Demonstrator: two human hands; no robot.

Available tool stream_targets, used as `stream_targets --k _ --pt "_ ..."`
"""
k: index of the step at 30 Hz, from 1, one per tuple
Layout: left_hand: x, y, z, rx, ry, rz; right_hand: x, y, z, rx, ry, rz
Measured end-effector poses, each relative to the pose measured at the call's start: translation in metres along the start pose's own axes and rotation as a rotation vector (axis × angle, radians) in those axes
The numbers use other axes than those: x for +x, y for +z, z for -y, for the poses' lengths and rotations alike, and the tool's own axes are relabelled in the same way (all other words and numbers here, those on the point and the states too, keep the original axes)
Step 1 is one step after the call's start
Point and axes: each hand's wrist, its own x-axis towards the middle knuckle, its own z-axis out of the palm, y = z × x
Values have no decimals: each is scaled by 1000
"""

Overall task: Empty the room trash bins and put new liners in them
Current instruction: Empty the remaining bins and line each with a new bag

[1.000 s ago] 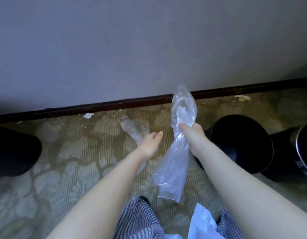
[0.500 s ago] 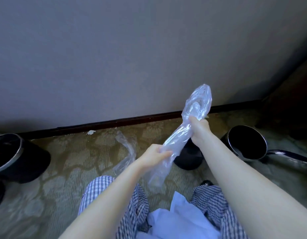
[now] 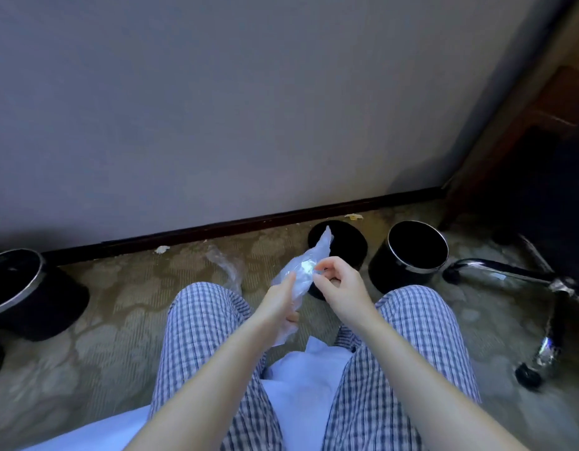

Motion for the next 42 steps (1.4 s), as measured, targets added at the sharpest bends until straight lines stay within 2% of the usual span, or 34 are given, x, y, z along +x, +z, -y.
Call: stream_targets --k 5,7,10,13,17,23,27,29,32,36,39,42 --pt "-6 14 25 -177 13 204 -30 8 -1 -207 -71 127" --pt "-10 15 29 -296 -9 174 -39 11 -5 -316 -82 171" --pt "-11 6 34 -262 -26 136 -44 13 -10 -464 -102 243" --pt "-14 -1 31 -178 16 155 -40 15 -16 -491 -112 175" --pt "-17 0 27 46 134 124 -33 18 -16 -385 -97 63" --pt "-10 16 24 74 180 -185 -36 35 -10 -174 -62 -60" --pt "-10 9 30 125 368 -300 -37 36 -10 -42 -40 -23" --pt "-10 4 31 235 490 -395 -38 37 -9 -22 -61 17" --pt "-9 -2 28 411 654 -453 -35 35 -3 6 -71 15" --pt "-10 -5 18 385 702 -349 -35 33 2 110 31 -93" --pt "-11 -7 16 357 701 -166 -32 27 4 340 190 -208" --pt "-14 -18 22 350 676 -12 -25 11 8 558 325 -236"
